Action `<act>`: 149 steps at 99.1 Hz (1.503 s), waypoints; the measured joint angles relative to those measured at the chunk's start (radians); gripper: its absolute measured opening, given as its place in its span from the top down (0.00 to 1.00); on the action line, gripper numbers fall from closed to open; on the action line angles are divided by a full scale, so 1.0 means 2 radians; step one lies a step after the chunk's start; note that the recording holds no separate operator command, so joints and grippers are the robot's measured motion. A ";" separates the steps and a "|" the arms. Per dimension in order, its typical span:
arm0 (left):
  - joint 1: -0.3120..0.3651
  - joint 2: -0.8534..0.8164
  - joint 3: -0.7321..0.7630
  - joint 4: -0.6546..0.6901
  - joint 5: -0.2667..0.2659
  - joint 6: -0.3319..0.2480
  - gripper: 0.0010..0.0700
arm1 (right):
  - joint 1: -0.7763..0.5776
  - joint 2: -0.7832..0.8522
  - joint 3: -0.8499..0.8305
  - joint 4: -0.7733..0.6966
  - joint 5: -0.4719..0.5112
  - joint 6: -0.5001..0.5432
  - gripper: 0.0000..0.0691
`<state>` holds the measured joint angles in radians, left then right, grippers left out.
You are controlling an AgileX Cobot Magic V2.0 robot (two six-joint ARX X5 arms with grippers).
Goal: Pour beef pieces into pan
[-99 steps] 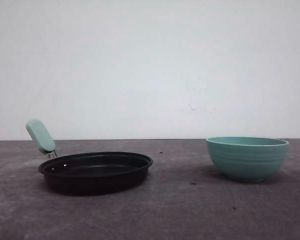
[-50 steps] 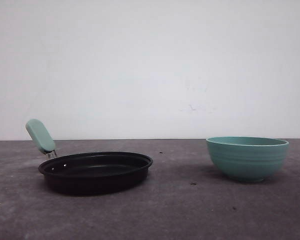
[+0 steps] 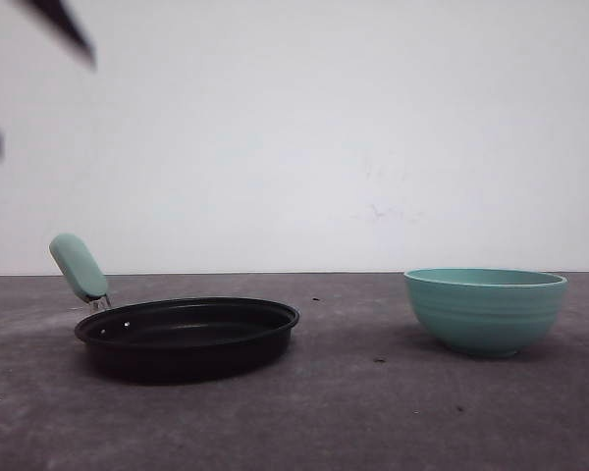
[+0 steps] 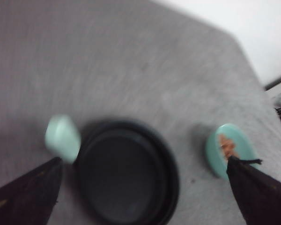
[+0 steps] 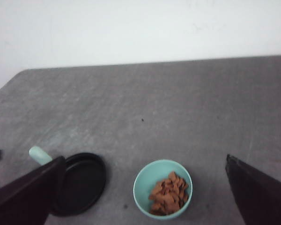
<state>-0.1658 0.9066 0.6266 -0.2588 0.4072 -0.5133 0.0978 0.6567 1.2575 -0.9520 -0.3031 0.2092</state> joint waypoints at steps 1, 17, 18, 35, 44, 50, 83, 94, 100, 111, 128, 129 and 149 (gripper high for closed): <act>0.000 0.003 -0.007 0.008 0.000 -0.006 0.01 | 0.000 -0.001 0.000 -0.002 0.000 0.000 0.01; 0.000 0.082 -0.053 0.104 0.000 -0.064 0.01 | 0.000 -0.018 0.000 -0.032 0.000 0.000 0.01; 0.000 0.088 -0.053 0.109 0.000 -0.065 0.01 | 0.000 -0.019 0.000 -0.034 0.000 0.000 0.01; 0.000 0.195 -0.053 0.188 0.014 -0.083 0.01 | 0.000 -0.034 0.000 -0.059 0.000 0.000 0.01; 0.000 0.240 -0.053 0.240 0.017 -0.101 0.01 | 0.000 -0.044 0.000 -0.072 0.000 0.000 0.01; 0.000 0.264 -0.053 0.274 0.017 -0.113 0.01 | 0.000 -0.051 0.000 -0.081 0.003 0.000 0.01; 0.000 0.334 -0.050 0.377 0.018 -0.131 0.34 | 0.000 -0.068 0.000 -0.132 0.009 0.000 0.01; 0.000 0.336 -0.049 0.376 0.020 -0.132 0.79 | 0.000 -0.068 0.000 -0.137 0.013 0.000 0.01; 0.000 0.336 -0.048 0.376 0.022 -0.131 0.91 | 0.000 -0.068 0.000 -0.136 0.024 0.000 0.01; 0.000 0.334 -0.048 0.375 0.023 -0.132 0.93 | 0.000 -0.068 0.000 -0.136 0.052 -0.002 0.01; -0.001 0.286 -0.048 0.351 0.036 -0.131 0.93 | 0.000 -0.068 -0.014 -0.115 0.084 -0.012 0.01; -0.001 0.281 -0.048 0.349 0.037 -0.131 0.93 | 0.000 -0.068 -0.019 -0.109 0.084 -0.012 0.01; -0.020 0.153 -0.044 0.254 0.039 -0.131 0.93 | 0.000 -0.046 -0.118 -0.013 0.075 -0.011 0.03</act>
<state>-0.2050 1.2125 0.5385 0.2497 0.4854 -0.7753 0.0978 0.5655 1.0206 -0.9783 -0.1539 0.1871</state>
